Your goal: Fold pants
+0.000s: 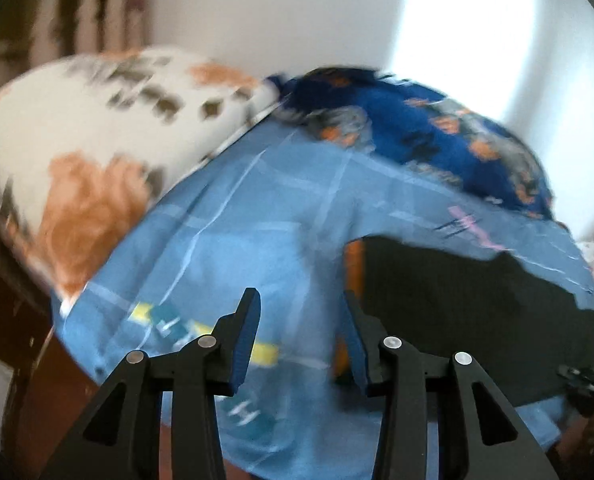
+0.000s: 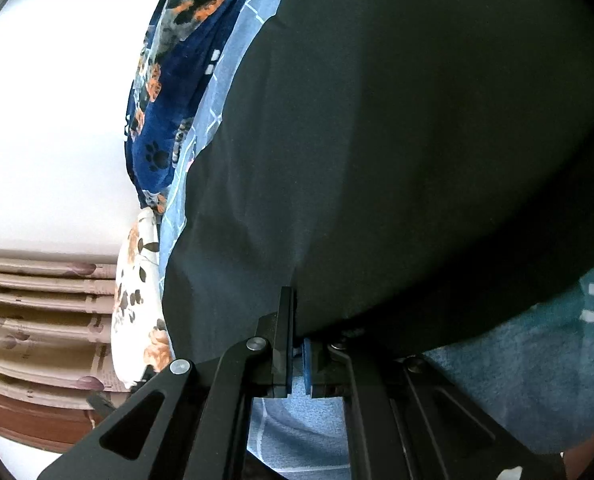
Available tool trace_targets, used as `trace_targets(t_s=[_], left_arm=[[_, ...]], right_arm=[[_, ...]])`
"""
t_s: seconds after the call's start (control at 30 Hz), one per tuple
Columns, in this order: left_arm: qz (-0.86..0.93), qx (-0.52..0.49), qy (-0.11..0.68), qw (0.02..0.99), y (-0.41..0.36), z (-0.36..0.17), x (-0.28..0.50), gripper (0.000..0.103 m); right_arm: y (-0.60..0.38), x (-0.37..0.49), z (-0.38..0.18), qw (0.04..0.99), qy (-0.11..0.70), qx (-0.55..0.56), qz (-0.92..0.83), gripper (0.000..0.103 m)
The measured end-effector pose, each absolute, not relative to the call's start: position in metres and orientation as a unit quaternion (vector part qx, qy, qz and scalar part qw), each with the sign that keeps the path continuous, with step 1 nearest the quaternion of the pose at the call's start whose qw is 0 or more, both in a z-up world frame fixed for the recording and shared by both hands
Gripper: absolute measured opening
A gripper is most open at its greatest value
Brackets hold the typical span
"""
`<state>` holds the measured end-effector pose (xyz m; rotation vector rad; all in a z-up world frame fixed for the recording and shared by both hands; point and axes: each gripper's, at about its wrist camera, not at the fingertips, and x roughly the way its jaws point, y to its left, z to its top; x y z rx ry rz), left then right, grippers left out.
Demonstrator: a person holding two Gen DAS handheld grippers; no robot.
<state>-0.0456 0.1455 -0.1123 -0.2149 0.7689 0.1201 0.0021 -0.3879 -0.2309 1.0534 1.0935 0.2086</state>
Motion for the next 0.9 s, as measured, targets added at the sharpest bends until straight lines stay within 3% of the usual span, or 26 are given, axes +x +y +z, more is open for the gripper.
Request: trace_targets(t_s=[0.13, 0.27, 0.43, 0.57, 0.63, 0.7, 0.77, 0.9], left_arm=[[-0.043, -0.068, 0.39, 0.917, 0.077, -0.114, -0.032, 0.042], [-0.095, -0.027, 0.465, 0.88, 0.019, -0.163, -0.017, 0.042], [-0.089, -0.046, 0.481, 0.871, 0.018, -0.188, -0.023, 0.042], [-0.084, -0.032, 0.486, 0.869, 0.014, -0.186, -0.021, 0.042], [-0.081, -0.032, 0.489, 0.868, 0.016, -0.187, -0.016, 0.042], [-0.078, -0.031, 0.49, 0.867, 0.016, -0.186, -0.013, 0.042], [-0.074, -0.029, 0.491, 0.867, 0.013, -0.187, -0.01, 0.042], [-0.07, -0.021, 0.489, 0.869, 0.011, -0.187, -0.011, 0.043]], right_arm=[[-0.39, 0.0, -0.234, 0.717, 0.488, 0.488, 0.1, 0.004], [-0.396, -0.003, -0.237, 0.705, 0.481, 0.509, 0.113, 0.006], [-0.447, -0.016, -0.229, 0.714, 0.446, 0.532, 0.098, 0.014], [-0.54, -0.033, -0.224, 0.727, 0.379, 0.571, 0.037, 0.014], [-0.591, -0.042, -0.226, 0.723, 0.341, 0.601, 0.008, 0.013], [-0.639, -0.05, -0.229, 0.719, 0.305, 0.624, -0.018, 0.004], [-0.679, -0.056, -0.233, 0.709, 0.272, 0.651, -0.028, 0.001], [-0.729, -0.064, -0.23, 0.712, 0.246, 0.655, -0.058, 0.0]])
